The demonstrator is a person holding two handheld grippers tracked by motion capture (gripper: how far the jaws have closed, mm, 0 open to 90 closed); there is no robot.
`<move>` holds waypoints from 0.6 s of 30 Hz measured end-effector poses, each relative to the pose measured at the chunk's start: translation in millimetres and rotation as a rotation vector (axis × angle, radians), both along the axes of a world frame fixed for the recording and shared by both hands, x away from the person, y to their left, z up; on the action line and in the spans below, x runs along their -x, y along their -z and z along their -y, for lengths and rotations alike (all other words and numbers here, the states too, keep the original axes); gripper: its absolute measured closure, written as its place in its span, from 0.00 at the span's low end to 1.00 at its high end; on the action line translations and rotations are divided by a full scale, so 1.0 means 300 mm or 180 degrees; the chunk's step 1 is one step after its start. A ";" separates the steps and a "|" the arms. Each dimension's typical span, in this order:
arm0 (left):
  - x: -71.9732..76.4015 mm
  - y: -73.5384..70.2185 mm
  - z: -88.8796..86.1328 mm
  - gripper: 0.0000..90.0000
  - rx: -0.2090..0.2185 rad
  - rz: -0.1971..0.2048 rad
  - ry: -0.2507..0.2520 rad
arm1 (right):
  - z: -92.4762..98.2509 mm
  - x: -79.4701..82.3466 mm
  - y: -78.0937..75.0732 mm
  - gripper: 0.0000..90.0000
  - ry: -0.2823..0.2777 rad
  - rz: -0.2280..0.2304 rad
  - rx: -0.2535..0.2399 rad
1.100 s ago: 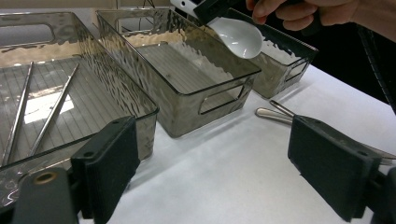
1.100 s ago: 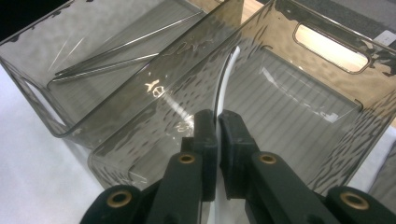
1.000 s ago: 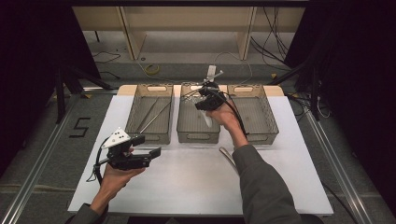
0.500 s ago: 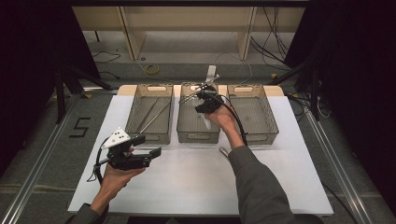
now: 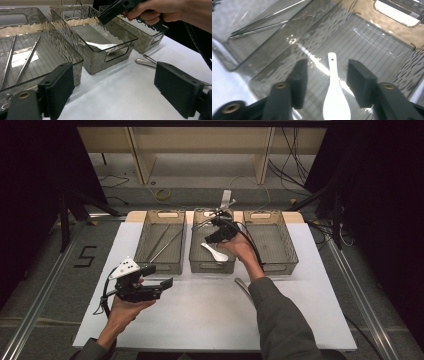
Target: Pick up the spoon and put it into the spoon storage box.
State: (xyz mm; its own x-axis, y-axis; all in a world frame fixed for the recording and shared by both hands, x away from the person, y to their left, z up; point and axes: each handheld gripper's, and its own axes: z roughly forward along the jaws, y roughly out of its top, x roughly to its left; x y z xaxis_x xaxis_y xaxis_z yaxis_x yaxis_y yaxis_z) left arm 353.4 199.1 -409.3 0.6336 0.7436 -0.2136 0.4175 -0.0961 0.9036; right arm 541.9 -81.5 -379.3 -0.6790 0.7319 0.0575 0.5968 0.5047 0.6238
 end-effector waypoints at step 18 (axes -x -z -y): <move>0.000 0.001 0.004 0.17 -0.0007 -0.0004 -0.0007 | 0.207 0.301 -0.033 0.36 -0.0320 -0.0009 0.0085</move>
State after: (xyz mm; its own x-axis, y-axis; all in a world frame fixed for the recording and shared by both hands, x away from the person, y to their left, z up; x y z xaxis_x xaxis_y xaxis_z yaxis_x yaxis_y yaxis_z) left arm 353.5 197.9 -409.6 0.6315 0.7456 -0.2127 0.4188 -0.0972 0.9028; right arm 451.6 -143.5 -369.5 -0.7490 0.6613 0.0410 0.5440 0.5786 0.6077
